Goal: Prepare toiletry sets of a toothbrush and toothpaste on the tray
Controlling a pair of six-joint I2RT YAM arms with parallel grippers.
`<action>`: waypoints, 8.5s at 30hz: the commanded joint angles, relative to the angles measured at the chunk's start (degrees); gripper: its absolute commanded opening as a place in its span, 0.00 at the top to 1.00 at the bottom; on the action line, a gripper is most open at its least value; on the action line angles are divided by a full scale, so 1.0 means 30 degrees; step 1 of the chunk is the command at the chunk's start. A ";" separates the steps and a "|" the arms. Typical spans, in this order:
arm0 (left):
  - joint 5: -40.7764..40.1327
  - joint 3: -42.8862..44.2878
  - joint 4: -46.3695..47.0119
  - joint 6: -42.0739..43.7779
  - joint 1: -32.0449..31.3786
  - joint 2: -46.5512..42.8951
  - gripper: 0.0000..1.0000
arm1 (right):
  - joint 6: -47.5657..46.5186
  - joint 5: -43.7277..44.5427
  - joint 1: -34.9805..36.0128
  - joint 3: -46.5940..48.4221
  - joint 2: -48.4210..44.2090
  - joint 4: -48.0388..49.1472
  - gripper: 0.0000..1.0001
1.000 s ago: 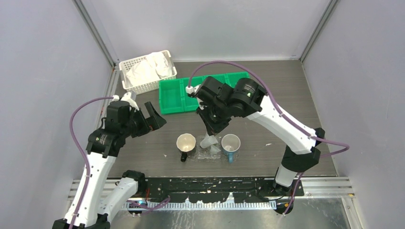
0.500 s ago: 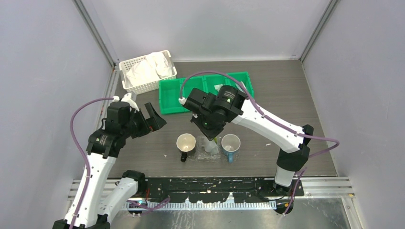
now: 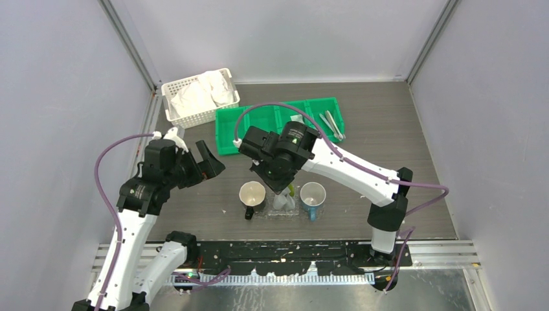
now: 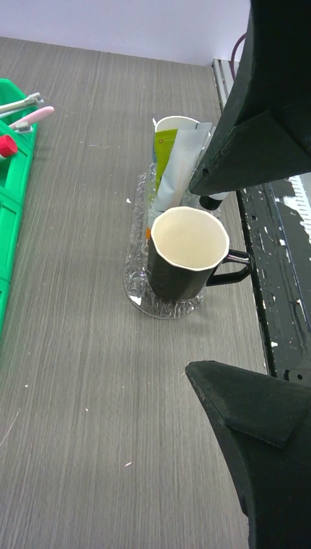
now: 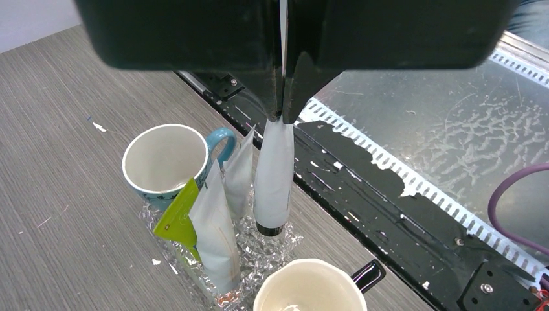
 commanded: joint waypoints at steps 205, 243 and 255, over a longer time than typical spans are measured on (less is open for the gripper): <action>-0.0467 -0.2282 0.2011 0.0629 0.0113 0.0924 0.00 | 0.4348 -0.6893 -1.9124 -1.2381 0.2098 1.9216 0.60; 0.1084 -0.1363 0.3102 -0.0273 0.0113 0.1931 0.00 | 0.0364 -0.4867 -1.3230 -1.9047 -1.2180 2.2421 0.99; 0.5793 -0.1778 0.7269 -0.4245 0.0106 0.1435 0.00 | -0.0177 0.0117 -0.1930 -2.0113 -1.2658 2.5983 0.99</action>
